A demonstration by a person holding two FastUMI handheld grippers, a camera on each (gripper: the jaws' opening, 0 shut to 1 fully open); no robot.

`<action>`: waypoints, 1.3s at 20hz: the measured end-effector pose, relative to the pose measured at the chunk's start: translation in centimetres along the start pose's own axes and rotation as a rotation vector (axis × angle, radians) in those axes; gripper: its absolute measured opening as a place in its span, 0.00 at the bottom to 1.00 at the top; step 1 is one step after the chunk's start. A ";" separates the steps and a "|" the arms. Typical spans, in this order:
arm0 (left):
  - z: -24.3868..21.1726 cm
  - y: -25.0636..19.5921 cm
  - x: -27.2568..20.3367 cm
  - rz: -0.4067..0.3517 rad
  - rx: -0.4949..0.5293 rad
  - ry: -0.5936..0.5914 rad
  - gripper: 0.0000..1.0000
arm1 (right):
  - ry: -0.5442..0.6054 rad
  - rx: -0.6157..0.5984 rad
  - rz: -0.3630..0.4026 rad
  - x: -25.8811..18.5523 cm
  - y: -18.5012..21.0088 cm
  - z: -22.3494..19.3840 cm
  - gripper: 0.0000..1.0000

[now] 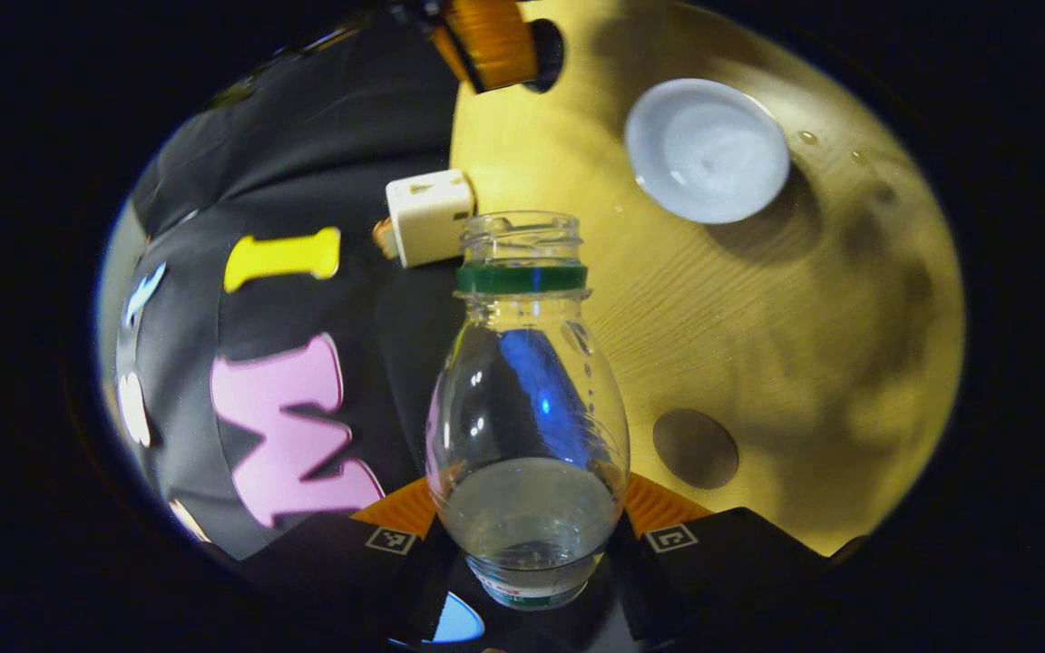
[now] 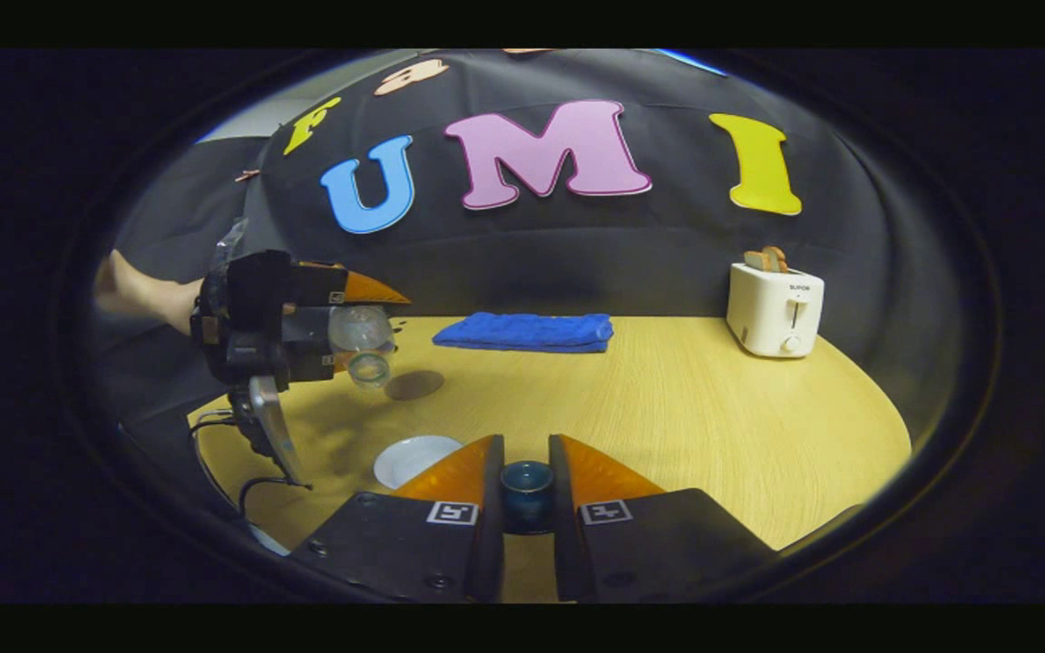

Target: Open the teacup lid with one hand, grasp the water bottle and pour water into the teacup with the other hand; after pouring, place the water bottle on the coaster and then close the teacup lid.

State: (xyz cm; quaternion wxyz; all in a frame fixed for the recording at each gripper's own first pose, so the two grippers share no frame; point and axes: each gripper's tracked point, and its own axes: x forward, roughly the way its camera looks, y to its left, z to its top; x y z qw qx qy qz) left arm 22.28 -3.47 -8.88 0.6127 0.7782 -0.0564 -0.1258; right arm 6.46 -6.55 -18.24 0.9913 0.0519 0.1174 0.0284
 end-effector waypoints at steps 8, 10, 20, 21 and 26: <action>-6.4 1.7 -1.1 0.069 -0.900 0.128 0.76 | -0.003 -0.055 0.025 1.5 2.2 2.3 0.26; -6.6 2.0 -0.8 0.096 -1.121 0.098 0.76 | -0.004 -0.062 0.033 1.8 2.8 2.5 0.26; -6.0 0.6 2.8 0.222 -1.873 -0.033 0.76 | -0.034 -0.068 0.065 3.6 6.3 2.3 0.26; -5.9 0.4 2.8 0.239 -1.916 -0.040 0.72 | -0.038 -0.065 0.056 3.9 6.4 2.3 0.26; -5.2 0.0 3.4 0.256 -1.966 -0.036 0.79 | -0.027 -0.022 0.038 5.2 7.1 1.8 0.26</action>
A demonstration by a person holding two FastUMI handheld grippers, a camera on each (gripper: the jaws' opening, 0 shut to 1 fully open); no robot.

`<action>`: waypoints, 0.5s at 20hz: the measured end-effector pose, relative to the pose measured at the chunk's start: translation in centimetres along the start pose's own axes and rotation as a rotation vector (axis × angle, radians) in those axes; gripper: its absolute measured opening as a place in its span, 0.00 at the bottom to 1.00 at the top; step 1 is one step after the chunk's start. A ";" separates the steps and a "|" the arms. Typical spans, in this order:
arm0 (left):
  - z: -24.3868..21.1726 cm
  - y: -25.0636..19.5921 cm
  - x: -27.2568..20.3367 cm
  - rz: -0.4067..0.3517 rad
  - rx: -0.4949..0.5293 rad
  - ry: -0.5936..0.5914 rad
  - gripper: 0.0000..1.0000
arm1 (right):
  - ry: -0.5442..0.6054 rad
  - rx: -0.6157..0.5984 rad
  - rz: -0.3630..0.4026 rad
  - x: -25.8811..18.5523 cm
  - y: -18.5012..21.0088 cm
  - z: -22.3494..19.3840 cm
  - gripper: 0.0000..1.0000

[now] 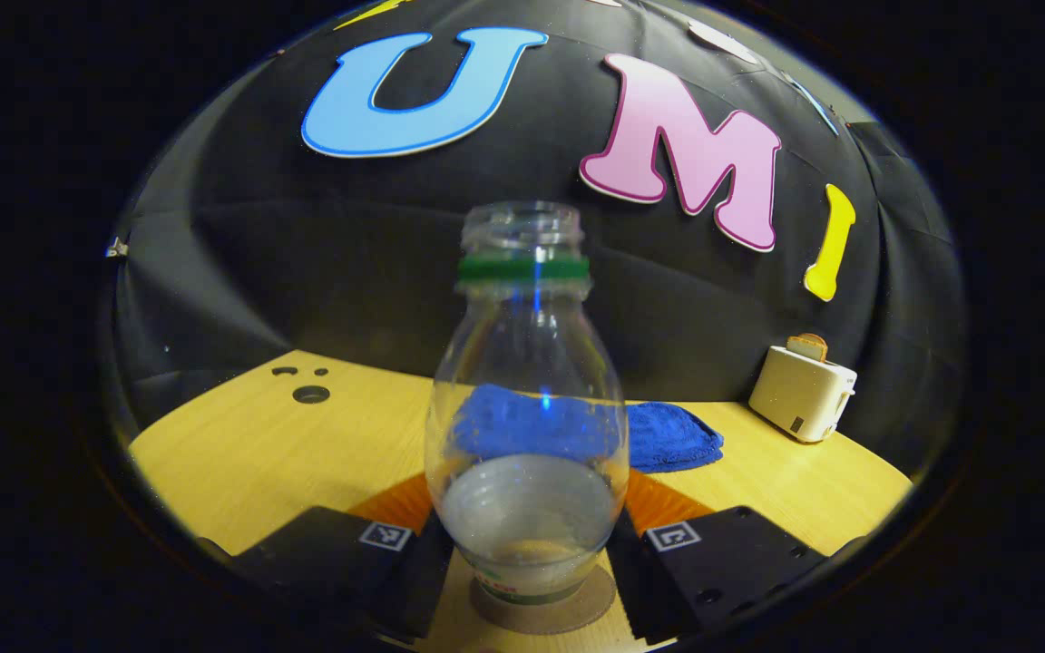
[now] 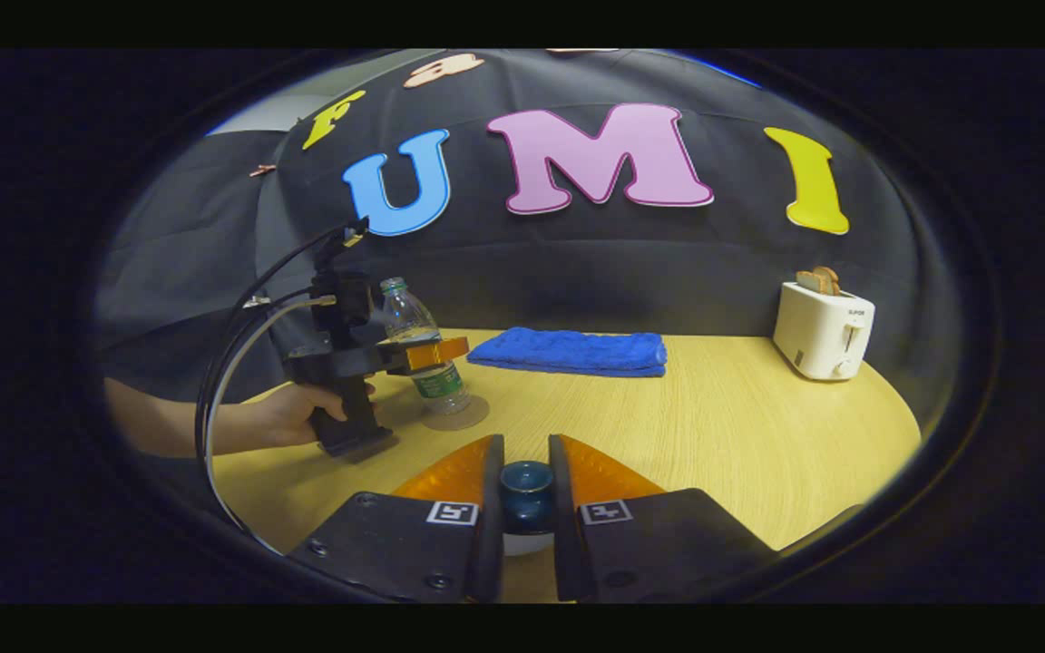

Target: Open the teacup lid with one hand, grasp the water bottle and pour water into the teacup with the other hand; after pouring, place the water bottle on the coaster and then close the teacup lid.

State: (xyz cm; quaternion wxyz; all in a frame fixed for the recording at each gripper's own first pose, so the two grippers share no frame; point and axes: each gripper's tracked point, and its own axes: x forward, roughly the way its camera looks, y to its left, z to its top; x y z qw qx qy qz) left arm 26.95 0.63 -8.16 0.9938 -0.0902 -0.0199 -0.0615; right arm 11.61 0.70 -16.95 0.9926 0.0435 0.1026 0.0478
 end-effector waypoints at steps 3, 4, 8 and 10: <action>-0.4 0.6 0.0 -0.005 0.110 0.029 0.80 | 0.005 -0.001 0.008 0.2 0.3 -0.1 0.26; -0.6 0.5 0.5 -0.011 0.134 0.033 0.81 | 0.009 -0.007 0.010 0.2 0.4 -0.1 0.26; -1.6 0.3 0.1 -0.023 0.160 0.085 0.82 | 0.009 -0.010 0.019 0.2 0.7 -0.1 0.26; -1.9 0.5 -0.3 -0.013 0.155 0.097 0.94 | 0.007 -0.010 0.024 0.3 0.8 0.1 0.26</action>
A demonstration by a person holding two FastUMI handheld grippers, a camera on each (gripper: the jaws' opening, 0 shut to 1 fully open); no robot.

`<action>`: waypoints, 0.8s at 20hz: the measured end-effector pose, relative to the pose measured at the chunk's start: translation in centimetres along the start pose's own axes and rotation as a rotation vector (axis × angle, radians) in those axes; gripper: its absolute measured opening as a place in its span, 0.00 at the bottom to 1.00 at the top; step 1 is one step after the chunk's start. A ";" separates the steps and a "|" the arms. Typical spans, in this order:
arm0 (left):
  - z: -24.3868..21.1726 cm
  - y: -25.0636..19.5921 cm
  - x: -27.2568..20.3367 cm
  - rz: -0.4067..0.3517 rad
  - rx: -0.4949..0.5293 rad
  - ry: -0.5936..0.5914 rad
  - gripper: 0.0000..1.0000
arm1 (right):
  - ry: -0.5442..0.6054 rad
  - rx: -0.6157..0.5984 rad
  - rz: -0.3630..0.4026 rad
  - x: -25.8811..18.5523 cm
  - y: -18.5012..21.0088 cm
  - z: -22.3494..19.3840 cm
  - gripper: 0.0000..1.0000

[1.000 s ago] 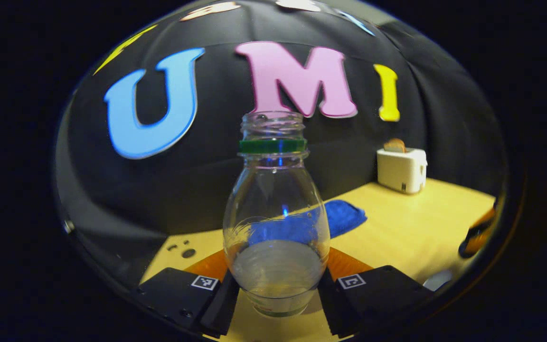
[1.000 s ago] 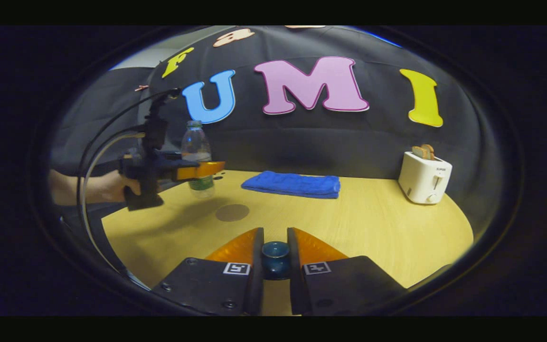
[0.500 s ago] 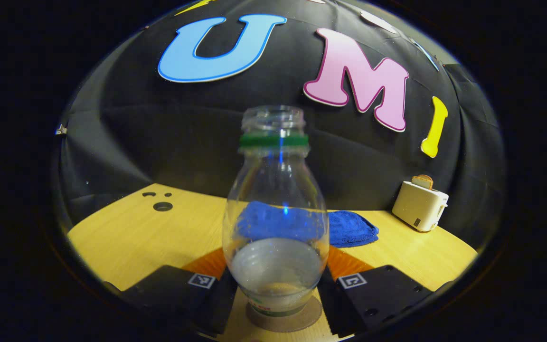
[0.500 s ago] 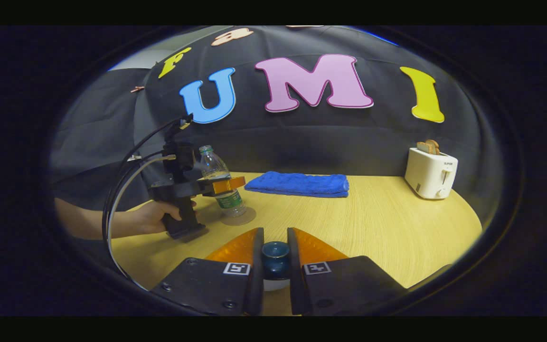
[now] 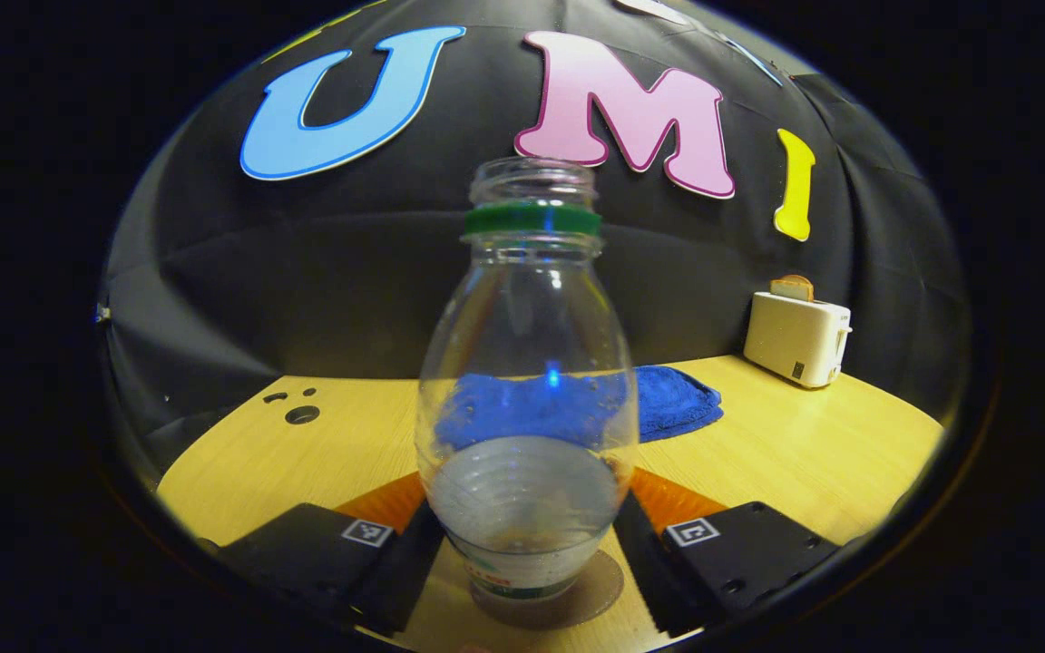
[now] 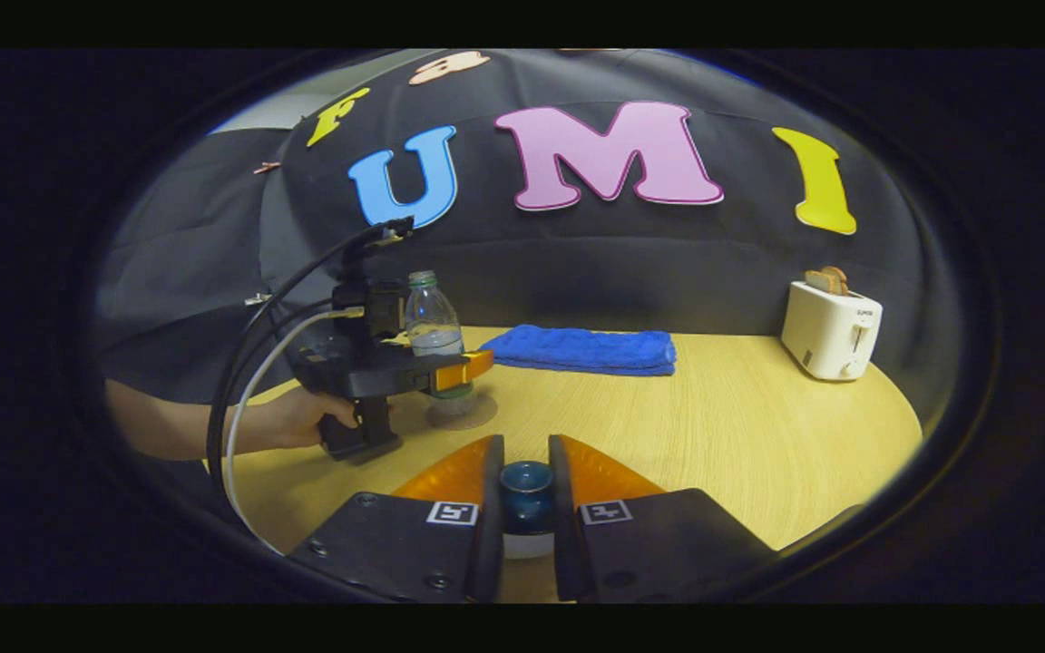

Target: Open the teacup lid with one hand, grasp the water bottle and pour water into the teacup with the other hand; after pouring, place the water bottle on the coaster and then close the teacup lid.

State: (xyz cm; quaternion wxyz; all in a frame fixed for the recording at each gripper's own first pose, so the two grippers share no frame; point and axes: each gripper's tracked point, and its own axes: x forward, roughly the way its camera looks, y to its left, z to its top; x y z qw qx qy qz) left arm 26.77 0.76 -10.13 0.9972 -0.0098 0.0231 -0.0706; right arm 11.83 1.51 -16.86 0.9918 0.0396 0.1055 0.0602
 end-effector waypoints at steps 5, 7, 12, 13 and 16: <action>-2.0 0.2 -2.7 0.005 -0.020 0.084 0.99 | -0.016 0.003 0.006 0.0 -0.1 0.7 0.26; -3.0 0.2 -4.2 0.002 -0.009 0.117 0.99 | -0.019 0.000 0.006 0.1 -0.2 0.7 0.26; -4.6 -1.2 -9.6 -0.012 0.004 0.161 0.99 | -0.027 -0.021 0.022 0.8 0.2 -0.4 0.26; -4.7 -1.3 -10.4 -0.009 0.006 0.162 0.99 | -0.023 -0.029 0.028 0.8 0.5 -1.0 0.26; -4.6 -1.7 -12.8 -0.012 -0.020 0.150 0.99 | 0.004 -0.062 0.039 0.7 0.8 -3.5 0.26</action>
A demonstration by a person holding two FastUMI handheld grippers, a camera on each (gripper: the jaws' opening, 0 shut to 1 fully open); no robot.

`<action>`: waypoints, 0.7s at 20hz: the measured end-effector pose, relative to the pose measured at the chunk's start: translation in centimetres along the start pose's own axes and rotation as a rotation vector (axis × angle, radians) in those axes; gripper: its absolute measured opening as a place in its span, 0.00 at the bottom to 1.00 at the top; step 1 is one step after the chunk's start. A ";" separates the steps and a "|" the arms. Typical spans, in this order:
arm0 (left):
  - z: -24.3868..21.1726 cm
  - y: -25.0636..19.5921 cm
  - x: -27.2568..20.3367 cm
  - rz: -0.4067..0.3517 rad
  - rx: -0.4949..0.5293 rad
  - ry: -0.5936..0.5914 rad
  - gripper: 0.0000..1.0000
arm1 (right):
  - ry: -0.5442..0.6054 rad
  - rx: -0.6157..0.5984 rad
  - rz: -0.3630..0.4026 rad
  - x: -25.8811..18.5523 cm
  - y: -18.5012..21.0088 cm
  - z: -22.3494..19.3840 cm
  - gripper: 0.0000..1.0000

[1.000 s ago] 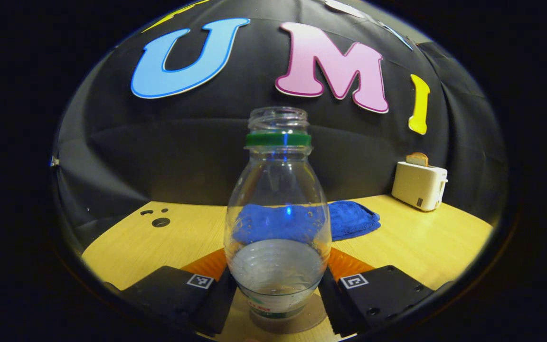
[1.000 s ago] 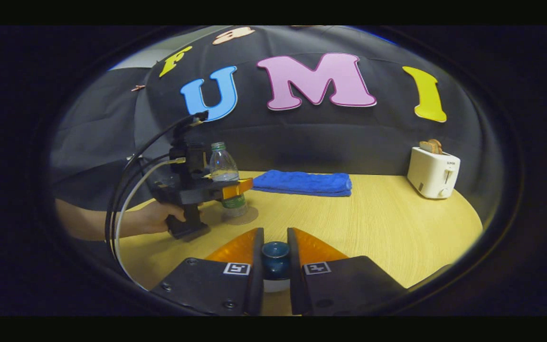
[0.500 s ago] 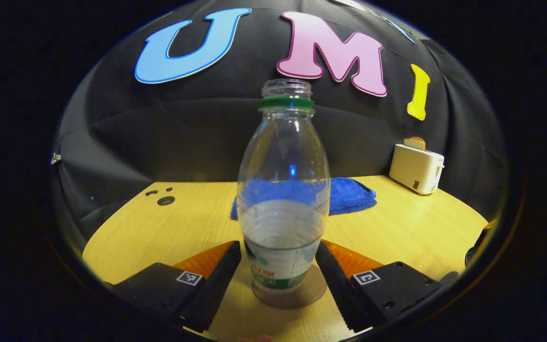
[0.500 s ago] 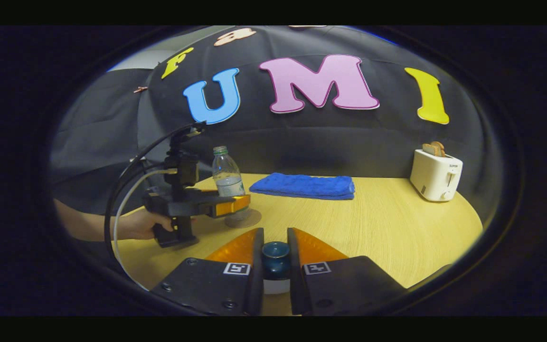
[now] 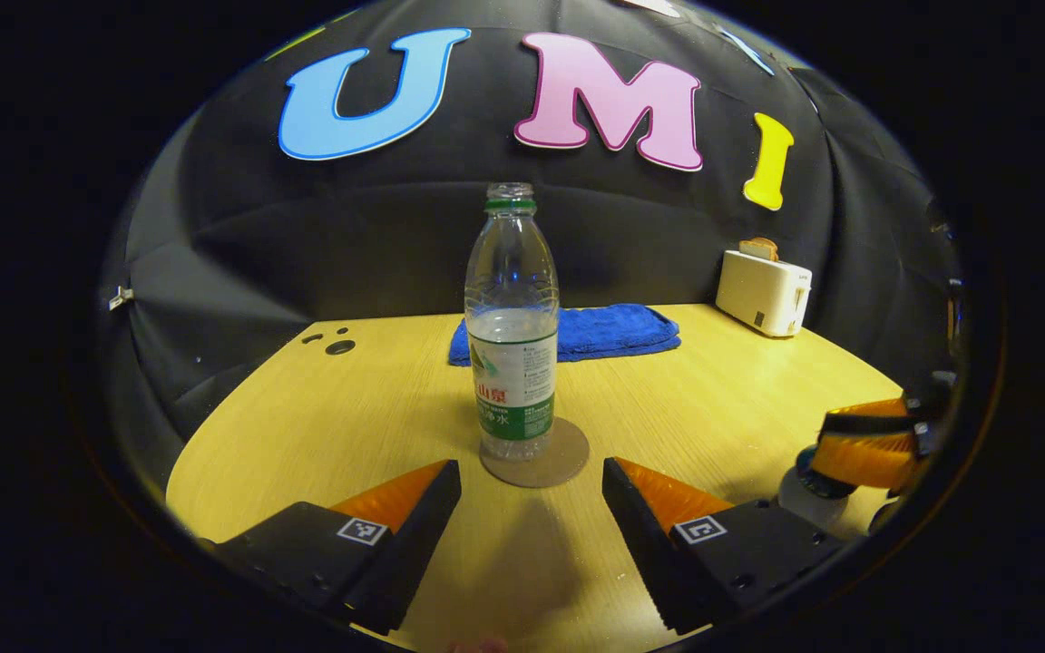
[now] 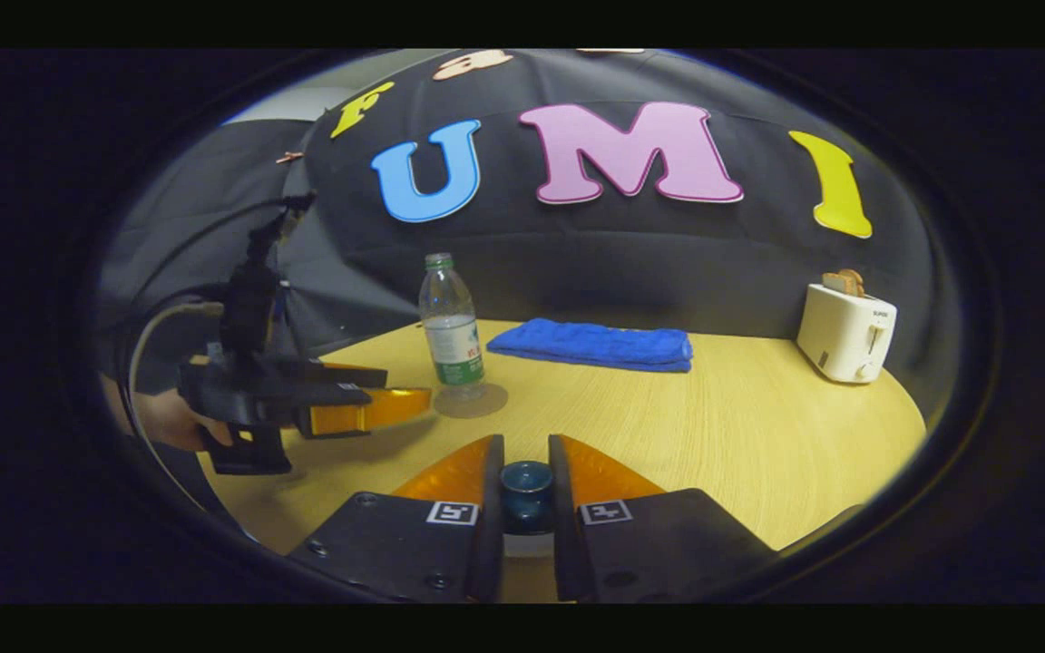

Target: Open the teacup lid with one hand, grasp the water bottle and pour water into the teacup with the other hand; after pouring, place the water bottle on the coaster and then close the teacup lid.

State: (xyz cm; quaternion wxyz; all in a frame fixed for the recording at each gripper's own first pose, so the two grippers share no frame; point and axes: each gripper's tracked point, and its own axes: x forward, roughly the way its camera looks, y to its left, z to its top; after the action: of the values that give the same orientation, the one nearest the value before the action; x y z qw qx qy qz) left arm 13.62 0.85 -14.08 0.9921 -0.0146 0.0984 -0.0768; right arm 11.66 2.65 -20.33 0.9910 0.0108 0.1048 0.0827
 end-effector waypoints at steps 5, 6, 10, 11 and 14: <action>1.9 0.8 -2.3 0.029 -0.007 -0.050 0.99 | 0.011 0.009 0.007 -0.2 0.5 -1.9 0.21; 2.2 1.0 -2.6 0.034 -0.009 -0.060 0.99 | 0.006 0.006 0.007 -0.1 0.6 -1.9 0.28; 3.1 1.3 -4.2 0.050 -0.015 -0.071 0.99 | 0.002 0.026 0.012 -0.2 0.5 -1.6 0.37; 3.5 1.4 -4.7 0.062 -0.006 -0.069 0.99 | -0.005 0.041 0.010 -0.6 0.4 -0.8 0.46; 5.7 1.2 -7.7 0.100 0.022 -0.068 0.99 | -0.038 0.057 -0.011 -2.2 -0.4 2.5 0.72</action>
State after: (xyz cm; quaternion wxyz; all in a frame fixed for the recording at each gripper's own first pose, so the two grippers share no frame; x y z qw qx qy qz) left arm 7.45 3.35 -7.10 0.9975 -0.0014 0.0644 -0.0275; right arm 10.10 1.88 -17.49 0.9925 0.0400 0.0881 0.0741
